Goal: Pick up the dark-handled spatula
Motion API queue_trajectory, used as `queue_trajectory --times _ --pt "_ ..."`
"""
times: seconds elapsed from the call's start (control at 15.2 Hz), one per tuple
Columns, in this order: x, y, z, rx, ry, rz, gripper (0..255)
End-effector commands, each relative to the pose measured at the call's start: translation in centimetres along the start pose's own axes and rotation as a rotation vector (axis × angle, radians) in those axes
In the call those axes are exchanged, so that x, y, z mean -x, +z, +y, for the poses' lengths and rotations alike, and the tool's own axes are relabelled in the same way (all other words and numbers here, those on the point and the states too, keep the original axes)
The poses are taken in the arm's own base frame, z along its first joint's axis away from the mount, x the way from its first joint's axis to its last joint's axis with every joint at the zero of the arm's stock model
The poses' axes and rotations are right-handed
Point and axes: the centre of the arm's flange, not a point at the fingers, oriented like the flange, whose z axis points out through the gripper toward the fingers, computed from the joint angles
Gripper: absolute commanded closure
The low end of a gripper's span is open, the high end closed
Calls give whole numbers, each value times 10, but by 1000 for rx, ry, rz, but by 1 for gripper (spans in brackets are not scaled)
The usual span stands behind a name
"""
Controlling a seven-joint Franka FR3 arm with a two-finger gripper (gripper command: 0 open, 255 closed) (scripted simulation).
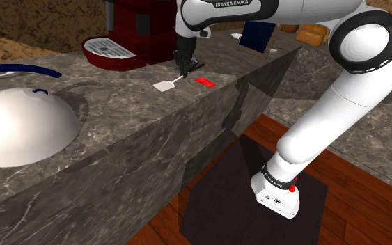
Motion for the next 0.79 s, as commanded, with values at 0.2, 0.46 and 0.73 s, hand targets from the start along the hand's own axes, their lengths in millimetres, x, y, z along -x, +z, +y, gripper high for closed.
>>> queue_trajectory --times 0.2,0.46,0.73 --pt "-1 -25 -1 0 0 0 255" --pt "-2 -46 -1 0 0 0 255" --pt "-4 -68 -1 0 0 0 255"
